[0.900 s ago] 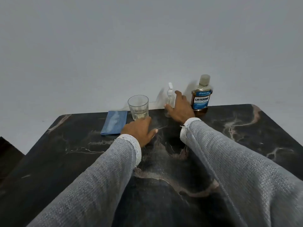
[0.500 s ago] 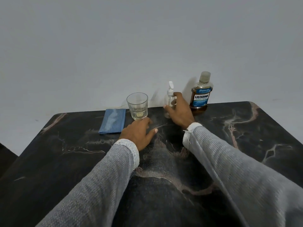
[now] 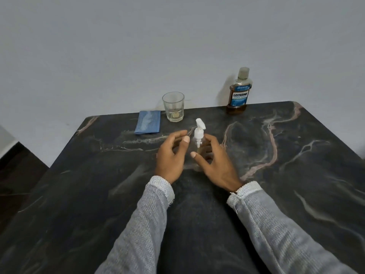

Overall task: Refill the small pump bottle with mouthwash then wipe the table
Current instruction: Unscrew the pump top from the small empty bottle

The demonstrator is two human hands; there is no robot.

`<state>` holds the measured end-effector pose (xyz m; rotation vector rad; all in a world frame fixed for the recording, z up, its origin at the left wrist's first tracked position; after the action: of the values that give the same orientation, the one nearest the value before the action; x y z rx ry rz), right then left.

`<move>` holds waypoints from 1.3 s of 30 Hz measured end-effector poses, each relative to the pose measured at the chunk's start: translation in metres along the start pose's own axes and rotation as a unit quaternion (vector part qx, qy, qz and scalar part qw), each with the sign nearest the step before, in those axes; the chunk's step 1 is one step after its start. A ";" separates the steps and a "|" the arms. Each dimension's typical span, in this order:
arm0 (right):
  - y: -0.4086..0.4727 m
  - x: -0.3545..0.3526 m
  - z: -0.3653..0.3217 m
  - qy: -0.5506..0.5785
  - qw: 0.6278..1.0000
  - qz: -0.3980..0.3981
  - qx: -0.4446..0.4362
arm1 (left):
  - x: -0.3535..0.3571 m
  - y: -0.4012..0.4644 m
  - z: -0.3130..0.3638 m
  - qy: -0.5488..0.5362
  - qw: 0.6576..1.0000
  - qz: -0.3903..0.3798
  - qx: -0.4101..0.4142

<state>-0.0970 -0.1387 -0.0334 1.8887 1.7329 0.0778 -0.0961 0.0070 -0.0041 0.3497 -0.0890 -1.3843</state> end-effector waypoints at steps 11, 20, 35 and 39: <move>-0.014 0.004 0.000 -0.025 0.999 -0.018 -0.042 | 0.017 -0.007 0.000 -0.003 0.998 -0.041 0.047; -0.016 0.004 0.001 -0.010 0.999 -0.027 -0.040 | 0.018 -0.004 -0.005 -0.042 0.995 -0.033 0.082; -0.020 0.002 -0.003 -0.014 0.999 -0.008 -0.042 | 0.020 -0.010 0.000 -0.120 0.990 0.036 0.058; -0.020 0.003 -0.002 -0.026 0.999 -0.006 -0.047 | 0.023 -0.010 -0.001 -0.130 0.991 -0.014 0.037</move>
<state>-0.1157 -0.1354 -0.0414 1.7969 1.6769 0.1017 -0.1005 -0.0167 -0.0113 0.2318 -0.3528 -1.4509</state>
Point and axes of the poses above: each hand's wrist, its own y-axis towards the middle knuckle, its own x-axis out of the palm, z = x × y, the point moved 4 cm from there along y, towards the middle knuckle, and after that the axes turned 5 degrees about z, right-handed, at the moved point
